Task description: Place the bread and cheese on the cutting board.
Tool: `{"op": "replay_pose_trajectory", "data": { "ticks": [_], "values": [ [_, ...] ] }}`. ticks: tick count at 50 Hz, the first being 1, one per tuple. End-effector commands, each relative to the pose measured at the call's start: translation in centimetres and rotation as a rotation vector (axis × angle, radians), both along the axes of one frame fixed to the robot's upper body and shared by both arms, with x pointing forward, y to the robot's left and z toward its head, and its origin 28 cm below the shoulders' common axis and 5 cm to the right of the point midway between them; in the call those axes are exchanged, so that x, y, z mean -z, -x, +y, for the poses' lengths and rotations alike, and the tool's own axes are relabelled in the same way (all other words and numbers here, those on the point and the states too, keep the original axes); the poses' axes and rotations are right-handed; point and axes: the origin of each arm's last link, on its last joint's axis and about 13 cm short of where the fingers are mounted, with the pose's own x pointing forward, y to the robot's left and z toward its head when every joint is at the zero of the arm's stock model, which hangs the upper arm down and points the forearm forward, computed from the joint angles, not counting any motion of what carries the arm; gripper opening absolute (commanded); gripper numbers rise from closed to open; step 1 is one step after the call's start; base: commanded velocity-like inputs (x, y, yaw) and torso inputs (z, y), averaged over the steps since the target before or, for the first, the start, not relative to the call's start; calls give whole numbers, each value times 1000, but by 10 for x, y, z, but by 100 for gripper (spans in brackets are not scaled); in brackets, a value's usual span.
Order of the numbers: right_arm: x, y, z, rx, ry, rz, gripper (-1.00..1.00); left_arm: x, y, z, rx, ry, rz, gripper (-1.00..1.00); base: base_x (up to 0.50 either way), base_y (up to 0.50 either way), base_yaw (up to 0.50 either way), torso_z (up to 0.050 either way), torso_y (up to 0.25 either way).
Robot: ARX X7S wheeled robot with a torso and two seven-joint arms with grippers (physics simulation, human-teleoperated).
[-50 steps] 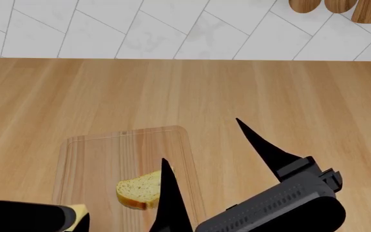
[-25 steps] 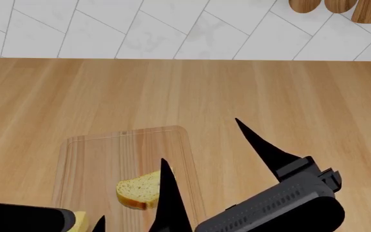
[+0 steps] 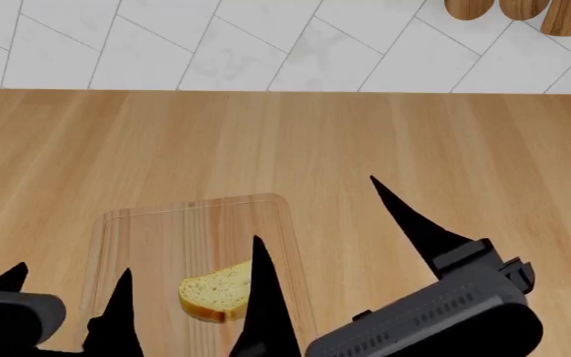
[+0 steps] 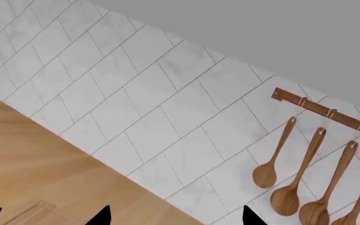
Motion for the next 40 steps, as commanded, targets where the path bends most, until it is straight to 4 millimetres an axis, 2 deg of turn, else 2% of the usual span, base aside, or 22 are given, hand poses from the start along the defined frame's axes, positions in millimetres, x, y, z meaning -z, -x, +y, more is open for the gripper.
{"op": "replay_pose_trajectory", "data": {
  "ticks": [1,11,16,24,33,40],
  "values": [
    [-3,-14,-2,61,-74,-54,100,-7,-8,8,-32,19,-130,100,0,0,0,0,0],
    [-4,-13,0,61,-71,-68,100,-11,-8,11,33,53,-239,100,0,0,0,0,0],
    [-2,-14,-1,72,-72,-68,100,-14,-1,12,45,63,-288,100,0,0,0,0,0],
    [-5,-11,-1,82,-91,-103,100,-28,6,24,15,118,-365,100,0,0,0,0,0],
    [-14,0,-5,112,-145,-184,100,-42,17,33,-6,196,-464,100,0,0,0,0,0],
    [-18,7,-8,137,-190,-238,100,-46,21,36,-21,250,-538,100,0,0,0,0,0]
  ]
}}
